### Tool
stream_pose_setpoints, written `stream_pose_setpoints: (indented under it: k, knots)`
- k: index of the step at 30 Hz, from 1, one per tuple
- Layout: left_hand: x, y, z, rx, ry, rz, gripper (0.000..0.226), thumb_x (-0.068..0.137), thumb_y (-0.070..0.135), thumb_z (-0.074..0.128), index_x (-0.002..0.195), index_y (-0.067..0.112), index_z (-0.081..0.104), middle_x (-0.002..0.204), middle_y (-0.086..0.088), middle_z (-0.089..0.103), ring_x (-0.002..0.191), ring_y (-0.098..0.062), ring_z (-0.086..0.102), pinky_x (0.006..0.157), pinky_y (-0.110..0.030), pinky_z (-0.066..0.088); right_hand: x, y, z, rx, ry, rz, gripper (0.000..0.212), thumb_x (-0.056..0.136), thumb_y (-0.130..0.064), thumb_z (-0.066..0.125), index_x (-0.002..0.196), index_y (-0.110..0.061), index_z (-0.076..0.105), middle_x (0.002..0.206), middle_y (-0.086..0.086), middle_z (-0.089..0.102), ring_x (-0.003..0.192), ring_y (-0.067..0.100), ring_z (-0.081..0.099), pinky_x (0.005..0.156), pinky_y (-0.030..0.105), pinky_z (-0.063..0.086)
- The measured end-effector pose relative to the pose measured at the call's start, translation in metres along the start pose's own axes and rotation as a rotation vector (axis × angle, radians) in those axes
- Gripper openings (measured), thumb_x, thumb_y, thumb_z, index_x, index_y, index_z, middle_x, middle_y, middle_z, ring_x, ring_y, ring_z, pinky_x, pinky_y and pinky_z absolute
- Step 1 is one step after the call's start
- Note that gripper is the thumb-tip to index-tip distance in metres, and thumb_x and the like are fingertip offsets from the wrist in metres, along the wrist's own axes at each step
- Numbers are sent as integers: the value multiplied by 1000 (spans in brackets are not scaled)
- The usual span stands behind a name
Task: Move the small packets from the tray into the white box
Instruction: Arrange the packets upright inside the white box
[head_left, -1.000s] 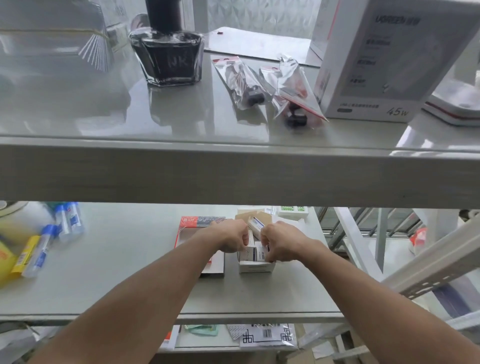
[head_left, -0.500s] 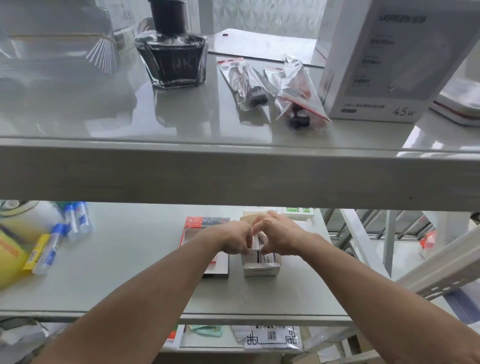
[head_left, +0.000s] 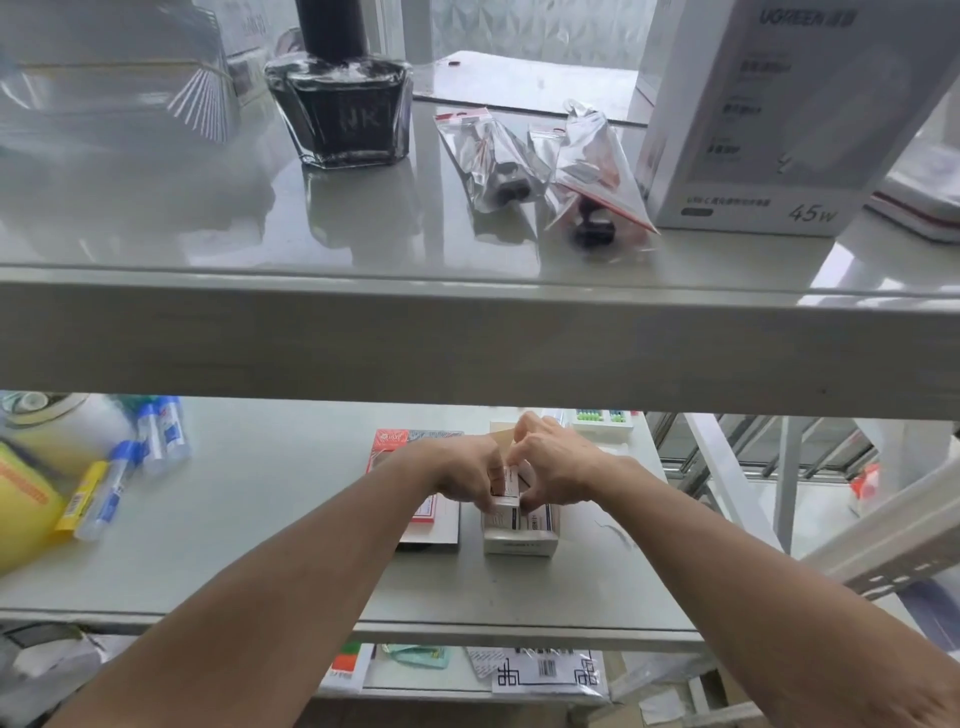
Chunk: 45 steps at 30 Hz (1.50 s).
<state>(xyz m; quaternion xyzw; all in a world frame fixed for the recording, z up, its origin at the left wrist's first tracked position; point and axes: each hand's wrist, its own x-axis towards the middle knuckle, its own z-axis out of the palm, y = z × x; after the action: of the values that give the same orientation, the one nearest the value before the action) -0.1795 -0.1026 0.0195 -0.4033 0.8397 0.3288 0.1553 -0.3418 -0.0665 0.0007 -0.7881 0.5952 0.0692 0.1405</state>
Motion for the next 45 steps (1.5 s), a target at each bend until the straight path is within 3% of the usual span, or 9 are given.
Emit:
stream_pose_setpoints:
  k: [6, 12, 19, 24, 29, 33, 36, 41, 45]
  knots:
    - [-5, 4, 1, 57, -13, -20, 34, 80, 20, 79, 112, 15, 70, 103, 0, 61, 95, -20, 55, 78, -29, 43, 3, 0, 3, 4, 2, 0, 64, 60, -58, 87, 116, -31, 69, 116, -1, 40, 103, 21, 42, 85, 36, 46]
    - [-7, 2, 5, 45, 3, -11, 32, 82, 22, 77, 112, 13, 69, 109, -5, 63, 99, -23, 57, 79, -30, 44, 6, -5, 9, -18, 93, 5, 35, 64, -52, 84, 87, -27, 75, 108, 1, 43, 94, 21, 46, 78, 36, 50]
    - [-6, 3, 8, 52, 13, 7, 36, 88, 21, 71, 122, 10, 66, 118, -9, 64, 108, -27, 58, 86, -32, 45, 4, -1, 19, 50, 213, 26, 35, 74, -52, 79, 89, -22, 71, 108, 1, 45, 90, 20, 52, 75, 35, 51]
    - [-2, 6, 9, 128, 92, 29, 25, 91, 16, 66, 115, 13, 72, 116, -10, 61, 99, -26, 58, 84, -32, 47, 3, -1, 15, 126, 176, 50, 36, 74, -47, 83, 97, -21, 74, 109, 0, 45, 93, 19, 53, 79, 37, 53]
    - [4, -3, 20, 177, 208, 10, 16, 87, 17, 67, 98, 16, 78, 107, -6, 61, 97, -27, 60, 89, -42, 54, -4, 6, 6, 244, 176, 85, 36, 89, -25, 72, 124, -18, 69, 124, 2, 52, 111, 23, 53, 94, 39, 52]
    - [8, -2, 24, 201, 317, -11, 19, 81, 27, 74, 99, 22, 71, 102, 0, 50, 105, -26, 53, 89, -43, 49, -7, 8, 4, 166, 144, 77, 23, 92, -25, 63, 112, -19, 71, 118, 5, 55, 108, 25, 55, 88, 40, 53]
    - [11, -3, 24, 207, 389, -15, 23, 83, 29, 71, 105, 25, 66, 111, -1, 56, 113, -26, 49, 94, -42, 44, -7, 5, 2, 110, 135, 51, 19, 95, -27, 53, 105, -24, 69, 108, 4, 52, 101, 26, 55, 80, 40, 52]
    - [14, -6, 29, 233, 399, -42, 35, 90, 23, 61, 123, 32, 62, 126, 0, 60, 121, -27, 47, 97, -45, 41, -8, 6, -3, -4, 153, 43, 24, 87, -25, 70, 107, -14, 66, 105, 6, 54, 99, 27, 54, 77, 38, 48]
    - [14, -10, 33, 260, 392, -51, 26, 91, 23, 58, 112, 34, 70, 119, 1, 64, 117, -28, 50, 90, -46, 41, -12, 12, -7, 67, 195, 108, 46, 72, -22, 84, 111, -9, 65, 106, 7, 63, 99, 27, 59, 82, 42, 55]
